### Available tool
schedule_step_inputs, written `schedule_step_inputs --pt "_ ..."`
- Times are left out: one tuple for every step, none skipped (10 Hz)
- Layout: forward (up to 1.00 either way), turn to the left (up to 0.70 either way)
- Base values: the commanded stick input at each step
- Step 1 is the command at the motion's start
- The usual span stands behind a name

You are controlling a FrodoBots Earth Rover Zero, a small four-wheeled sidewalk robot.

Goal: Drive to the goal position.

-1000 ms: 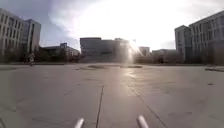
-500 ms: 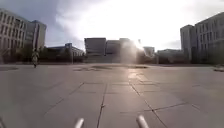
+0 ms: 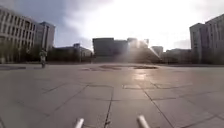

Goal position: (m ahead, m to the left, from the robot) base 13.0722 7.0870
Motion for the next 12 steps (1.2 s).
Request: schedule_step_inputs --pt "0.00 0.45" --pt "0.00 0.06" --pt "0.00 0.00" --pt "0.00 0.00" --pt "0.00 0.00" --pt "0.00 0.00" --pt "0.00 0.00" --pt "0.00 0.00" --pt "0.00 0.00" --pt "0.00 0.00" --pt "0.00 0.00" --pt "0.00 0.26"
